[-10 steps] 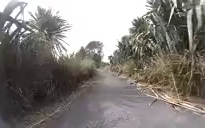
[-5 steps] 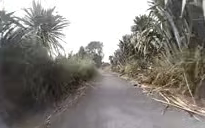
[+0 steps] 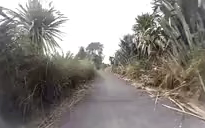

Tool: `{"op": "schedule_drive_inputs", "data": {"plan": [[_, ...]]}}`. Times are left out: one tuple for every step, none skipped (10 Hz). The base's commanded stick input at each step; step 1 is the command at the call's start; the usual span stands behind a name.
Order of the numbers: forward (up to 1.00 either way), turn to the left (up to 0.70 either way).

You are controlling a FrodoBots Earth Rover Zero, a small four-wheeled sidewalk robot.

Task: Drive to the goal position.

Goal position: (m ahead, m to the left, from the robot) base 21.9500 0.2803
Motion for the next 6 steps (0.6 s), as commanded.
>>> {"op": "schedule_drive_inputs", "data": {"plan": [[0.7, 0.0], [0.7, 0.0], [0.7, 0.0], [0.7, 0.0], [0.7, 0.0], [0.7, 0.0]]}}
